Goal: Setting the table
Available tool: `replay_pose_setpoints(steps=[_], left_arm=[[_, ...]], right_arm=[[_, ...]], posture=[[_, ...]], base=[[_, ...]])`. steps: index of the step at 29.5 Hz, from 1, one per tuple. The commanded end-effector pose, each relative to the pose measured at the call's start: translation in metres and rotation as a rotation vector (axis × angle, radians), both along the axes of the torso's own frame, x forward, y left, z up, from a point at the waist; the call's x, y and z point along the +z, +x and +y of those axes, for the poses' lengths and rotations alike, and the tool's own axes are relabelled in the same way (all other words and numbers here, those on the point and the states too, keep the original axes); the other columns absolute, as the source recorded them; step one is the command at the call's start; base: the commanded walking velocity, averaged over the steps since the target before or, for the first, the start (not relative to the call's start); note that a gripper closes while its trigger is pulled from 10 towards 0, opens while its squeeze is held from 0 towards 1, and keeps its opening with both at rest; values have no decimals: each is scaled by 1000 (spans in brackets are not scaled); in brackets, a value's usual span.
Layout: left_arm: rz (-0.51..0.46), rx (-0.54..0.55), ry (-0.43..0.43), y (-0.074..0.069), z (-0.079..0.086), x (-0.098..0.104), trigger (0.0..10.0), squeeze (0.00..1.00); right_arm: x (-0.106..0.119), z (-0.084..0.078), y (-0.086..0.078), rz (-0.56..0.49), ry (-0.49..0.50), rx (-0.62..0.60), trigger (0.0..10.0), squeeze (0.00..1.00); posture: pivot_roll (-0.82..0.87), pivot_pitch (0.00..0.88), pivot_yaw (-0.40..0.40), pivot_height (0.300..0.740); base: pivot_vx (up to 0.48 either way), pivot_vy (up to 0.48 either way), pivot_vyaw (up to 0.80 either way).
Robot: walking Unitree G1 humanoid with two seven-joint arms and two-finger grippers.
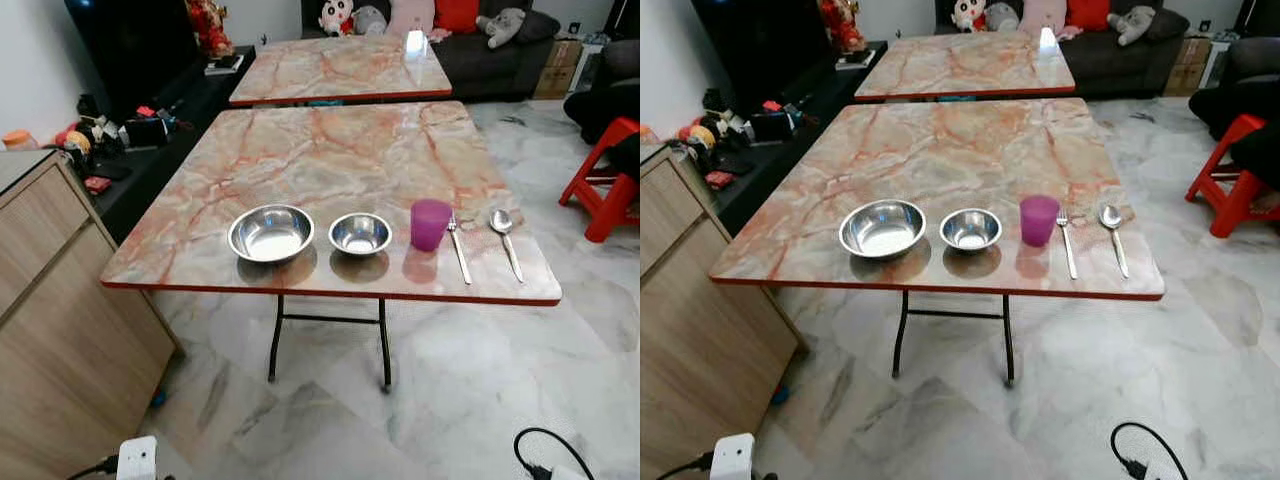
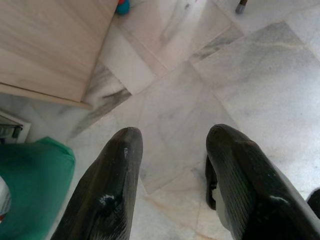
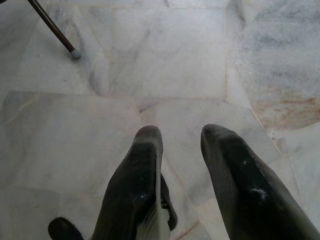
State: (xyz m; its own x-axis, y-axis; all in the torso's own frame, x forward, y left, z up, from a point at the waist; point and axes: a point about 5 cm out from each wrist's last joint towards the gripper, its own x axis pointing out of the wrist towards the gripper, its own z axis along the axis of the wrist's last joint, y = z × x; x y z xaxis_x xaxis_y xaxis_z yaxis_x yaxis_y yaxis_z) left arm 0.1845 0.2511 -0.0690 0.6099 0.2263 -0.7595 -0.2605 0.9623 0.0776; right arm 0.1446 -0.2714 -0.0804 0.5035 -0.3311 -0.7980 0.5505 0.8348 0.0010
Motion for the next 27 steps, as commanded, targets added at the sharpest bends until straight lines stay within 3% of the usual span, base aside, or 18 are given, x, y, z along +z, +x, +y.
replay_pose_setpoints(steps=[1, 27], left_arm=[[9, 1, 11, -2, 4, 0, 10000, 0], [7, 8, 8, -1, 4, 0, 10000, 0]], right_arm=[[-1, 2, -1, 3, 3, -2, 10000, 0], [-1, 1, 0, 6, 4, -2, 10000, 0]], posture=[[5, 14, 69, 740], [12, 36, 66, 740]], base=[[292, 0, 0], [315, 0, 0]])
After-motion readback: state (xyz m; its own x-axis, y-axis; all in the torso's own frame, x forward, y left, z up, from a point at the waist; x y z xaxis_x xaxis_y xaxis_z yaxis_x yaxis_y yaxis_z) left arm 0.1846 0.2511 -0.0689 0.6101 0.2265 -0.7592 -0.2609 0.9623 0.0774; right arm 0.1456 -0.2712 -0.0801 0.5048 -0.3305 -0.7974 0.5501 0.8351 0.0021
